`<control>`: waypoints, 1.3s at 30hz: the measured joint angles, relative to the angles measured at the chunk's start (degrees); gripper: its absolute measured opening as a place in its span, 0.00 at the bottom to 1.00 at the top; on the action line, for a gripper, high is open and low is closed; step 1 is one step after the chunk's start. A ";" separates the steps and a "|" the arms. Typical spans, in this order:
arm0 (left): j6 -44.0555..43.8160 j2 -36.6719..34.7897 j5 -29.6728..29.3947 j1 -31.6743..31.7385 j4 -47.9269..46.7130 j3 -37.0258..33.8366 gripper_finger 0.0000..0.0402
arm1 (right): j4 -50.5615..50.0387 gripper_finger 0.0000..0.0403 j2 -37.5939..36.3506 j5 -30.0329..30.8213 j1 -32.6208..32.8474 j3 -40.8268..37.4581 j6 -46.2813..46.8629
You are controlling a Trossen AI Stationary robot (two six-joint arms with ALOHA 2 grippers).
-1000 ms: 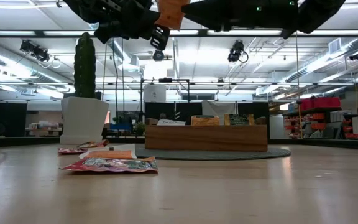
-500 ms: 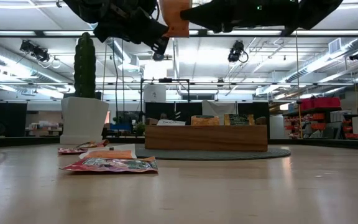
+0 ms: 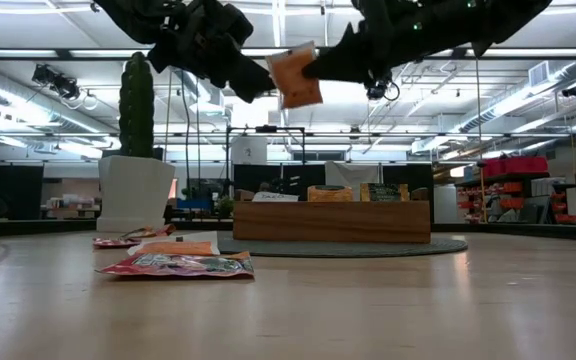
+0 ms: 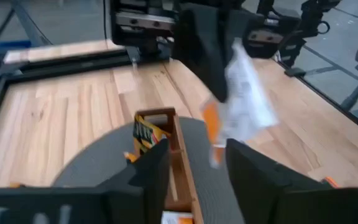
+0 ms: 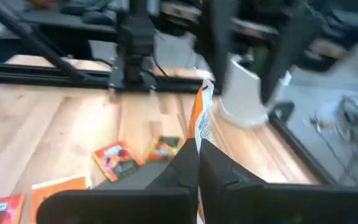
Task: Pick & Place Tea
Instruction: Put the white tea bag into the left section of the wooden organizer
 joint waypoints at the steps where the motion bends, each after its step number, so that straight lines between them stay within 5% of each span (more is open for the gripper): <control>1: 0.04 0.00 0.01 0.00 -0.39 -0.02 0.44 | -1.09 0.00 0.00 0.36 -0.28 0.02 1.27; 10: 0.00 -0.02 -0.47 -0.02 -0.41 -0.04 0.61 | -4.40 0.00 0.00 0.86 -3.25 0.02 8.34; 15: 0.53 0.00 -7.81 -1.61 0.79 -0.04 0.59 | -0.72 0.00 0.00 -2.27 -4.77 0.02 8.70; 22: 1.54 0.00 -9.49 -3.49 2.12 -0.04 0.44 | -0.62 0.00 0.00 -3.76 -6.22 0.02 8.87; 32: 1.62 0.02 -9.64 -3.67 3.45 -0.04 0.03 | -1.84 0.00 0.02 -3.72 -6.26 0.02 8.68; 39: 1.44 0.04 -9.64 -3.67 3.58 -0.04 0.01 | -1.88 0.00 0.02 -3.83 -6.26 0.02 7.82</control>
